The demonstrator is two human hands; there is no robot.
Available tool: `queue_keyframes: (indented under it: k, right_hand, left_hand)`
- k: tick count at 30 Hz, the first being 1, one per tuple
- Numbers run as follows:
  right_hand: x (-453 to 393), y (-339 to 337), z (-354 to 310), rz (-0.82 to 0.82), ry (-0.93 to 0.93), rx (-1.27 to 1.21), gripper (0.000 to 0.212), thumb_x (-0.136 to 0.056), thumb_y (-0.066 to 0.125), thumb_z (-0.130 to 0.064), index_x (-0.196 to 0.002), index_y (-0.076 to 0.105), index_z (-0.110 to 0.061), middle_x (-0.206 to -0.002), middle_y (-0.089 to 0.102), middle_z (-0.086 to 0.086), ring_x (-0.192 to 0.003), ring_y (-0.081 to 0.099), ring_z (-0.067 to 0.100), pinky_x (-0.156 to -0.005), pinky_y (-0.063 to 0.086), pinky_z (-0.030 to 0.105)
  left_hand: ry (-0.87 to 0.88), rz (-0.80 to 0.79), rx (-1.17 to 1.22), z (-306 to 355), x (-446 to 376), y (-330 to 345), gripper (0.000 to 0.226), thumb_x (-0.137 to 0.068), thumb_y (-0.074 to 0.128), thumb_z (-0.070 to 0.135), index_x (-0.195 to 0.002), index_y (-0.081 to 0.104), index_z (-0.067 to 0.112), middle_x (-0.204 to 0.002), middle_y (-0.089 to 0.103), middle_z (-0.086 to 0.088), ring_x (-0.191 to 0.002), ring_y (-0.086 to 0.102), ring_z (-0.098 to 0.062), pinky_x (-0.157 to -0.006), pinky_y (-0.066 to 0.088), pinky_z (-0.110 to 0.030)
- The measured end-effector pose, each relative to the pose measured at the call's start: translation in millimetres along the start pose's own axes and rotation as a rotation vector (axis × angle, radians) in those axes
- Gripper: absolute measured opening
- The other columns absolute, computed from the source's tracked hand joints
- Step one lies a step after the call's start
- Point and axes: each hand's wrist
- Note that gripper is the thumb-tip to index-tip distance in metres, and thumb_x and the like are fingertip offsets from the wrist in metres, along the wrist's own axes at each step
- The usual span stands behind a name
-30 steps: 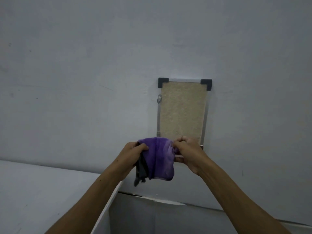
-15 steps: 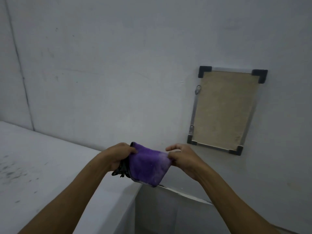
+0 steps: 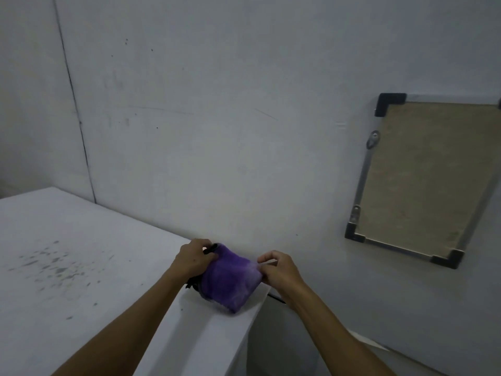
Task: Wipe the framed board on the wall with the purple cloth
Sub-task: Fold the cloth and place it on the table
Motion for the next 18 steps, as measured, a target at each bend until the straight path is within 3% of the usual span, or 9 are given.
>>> queue_keyframes:
  k: [4, 7, 11, 13, 16, 18]
  right_hand:
    - [-2.5, 12.6, 11.9, -0.011, -0.1, 0.233, 0.039, -0.073, 0.083, -0.023, -0.104, 0.059, -0.017, -0.099, 0.064, 0.004, -0.087, 0.064, 0.021, -0.068, 0.054, 0.026]
    - [-3.3, 16.8, 24.0, -0.05, -0.228, 0.445, 0.048, -0.073, 0.078, -0.019, -0.116, 0.056, -0.019, -0.109, 0.055, 0.008, -0.094, 0.06, 0.022, -0.078, 0.049, 0.025]
    - [-0.3, 22.4, 34.8, -0.153, -0.339, 0.609, 0.055, -0.083, 0.07, -0.022, -0.134, 0.051, -0.024, -0.127, 0.043, 0.006, -0.114, 0.053, 0.023, -0.098, 0.046, 0.027]
    - [0.5, 25.7, 35.7, -0.13, -0.301, 0.588, 0.059, -0.082, 0.071, -0.021, -0.137, 0.048, -0.023, -0.127, 0.043, 0.007, -0.112, 0.053, 0.023, -0.093, 0.046, 0.023]
    - [-3.6, 25.0, 34.1, -0.031, -0.165, 0.444, 0.068, -0.074, 0.078, -0.014, -0.132, 0.045, -0.017, -0.119, 0.046, 0.008, -0.094, 0.054, 0.019, -0.068, 0.043, 0.009]
    - [-4.6, 23.6, 32.6, 0.0, -0.101, 0.407, 0.066, -0.071, 0.081, -0.012, -0.125, 0.045, -0.013, -0.114, 0.054, 0.011, -0.091, 0.059, 0.021, -0.065, 0.049, 0.016]
  left_hand:
    - [-0.183, -0.062, 0.228, -13.1, -10.9, 7.5, 0.029, -0.08, 0.076, 0.01, -0.108, 0.066, 0.01, -0.101, 0.07, -0.016, -0.089, 0.069, -0.031, -0.077, 0.059, -0.04]
    - [-0.16, -0.085, 0.164, -21.6, -13.0, 12.3, 0.037, -0.077, 0.07, 0.0, -0.111, 0.065, 0.013, -0.096, 0.072, -0.012, -0.09, 0.069, -0.029, -0.076, 0.06, -0.038]
    - [-0.074, -0.033, 0.018, -29.7, -6.3, 15.0, 0.044, -0.077, 0.052, -0.006, -0.108, 0.065, 0.022, -0.088, 0.072, -0.006, -0.078, 0.066, -0.024, -0.05, 0.052, -0.026]
    - [-0.05, -0.026, 0.003, -35.7, -3.2, 17.2, 0.048, -0.077, 0.054, -0.007, -0.109, 0.067, 0.027, -0.091, 0.073, -0.004, -0.083, 0.067, -0.023, -0.055, 0.053, -0.025]
    - [-0.064, -0.016, 0.123, -39.6, -1.3, 20.6, 0.049, -0.077, 0.064, -0.004, -0.11, 0.07, 0.031, -0.098, 0.075, -0.002, -0.092, 0.068, -0.021, -0.073, 0.057, -0.029]
    - [-0.061, -0.028, 0.199, -39.5, -1.0, 24.3, 0.047, -0.078, 0.066, -0.004, -0.112, 0.07, 0.029, -0.099, 0.075, -0.003, -0.092, 0.069, -0.02, -0.078, 0.059, -0.035]
Point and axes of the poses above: each hand's wrist, its own x-axis away from the middle knuckle, its own y-axis out of the palm, z = x × y
